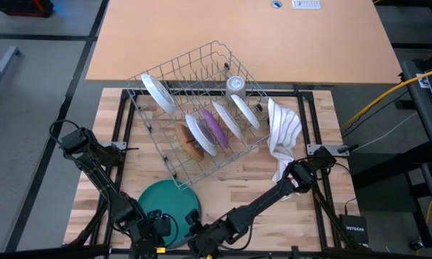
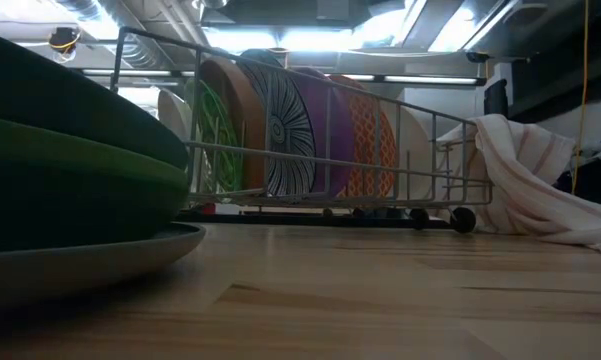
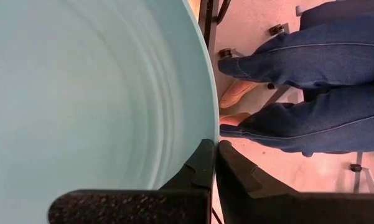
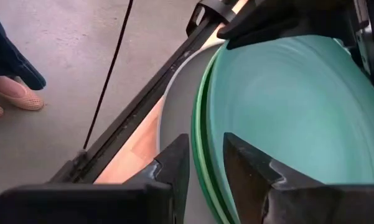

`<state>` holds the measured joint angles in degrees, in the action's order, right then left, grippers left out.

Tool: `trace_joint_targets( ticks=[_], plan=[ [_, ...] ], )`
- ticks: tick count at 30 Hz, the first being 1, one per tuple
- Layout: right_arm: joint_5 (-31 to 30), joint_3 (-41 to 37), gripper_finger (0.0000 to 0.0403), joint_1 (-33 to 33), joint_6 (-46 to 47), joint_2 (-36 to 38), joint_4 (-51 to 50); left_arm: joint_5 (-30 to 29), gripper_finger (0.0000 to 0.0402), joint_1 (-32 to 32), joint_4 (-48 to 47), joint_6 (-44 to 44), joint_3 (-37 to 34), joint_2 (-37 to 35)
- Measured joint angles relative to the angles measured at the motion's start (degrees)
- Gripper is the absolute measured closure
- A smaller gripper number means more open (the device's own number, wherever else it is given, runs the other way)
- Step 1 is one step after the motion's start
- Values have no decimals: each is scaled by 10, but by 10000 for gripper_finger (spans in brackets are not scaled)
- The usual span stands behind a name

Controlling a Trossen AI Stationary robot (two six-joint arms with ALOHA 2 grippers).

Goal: Sort dishes
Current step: Put the blue plate into the dish rack

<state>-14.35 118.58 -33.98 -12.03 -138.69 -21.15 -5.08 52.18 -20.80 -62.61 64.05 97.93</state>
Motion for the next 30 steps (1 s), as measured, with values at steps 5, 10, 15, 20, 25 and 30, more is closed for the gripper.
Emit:
trace_joint_targets(
  ticks=[5, 10, 15, 20, 25, 30],
  plan=[
    [18, 0, 302, 4, -1, 0, -4, 0, 401, 0, 2, 0, 0, 0],
    [19, 0, 302, 13, 3, 0, -14, 0, 401, 0, 5, 0, 0, 0],
    [33, -1, 302, 23, 5, 0, -14, 0, 402, 0, 5, 0, 0, 0],
    [59, -1, 302, 29, 5, 0, -15, 0, 402, 0, 4, -2, 0, 0],
    [74, -1, 302, 29, 18, -3, -18, 0, 402, 0, 4, -2, 0, 0],
    [73, -2, 302, 29, 18, -10, -18, 1, 401, 0, 4, -2, 0, 0]
  ],
)
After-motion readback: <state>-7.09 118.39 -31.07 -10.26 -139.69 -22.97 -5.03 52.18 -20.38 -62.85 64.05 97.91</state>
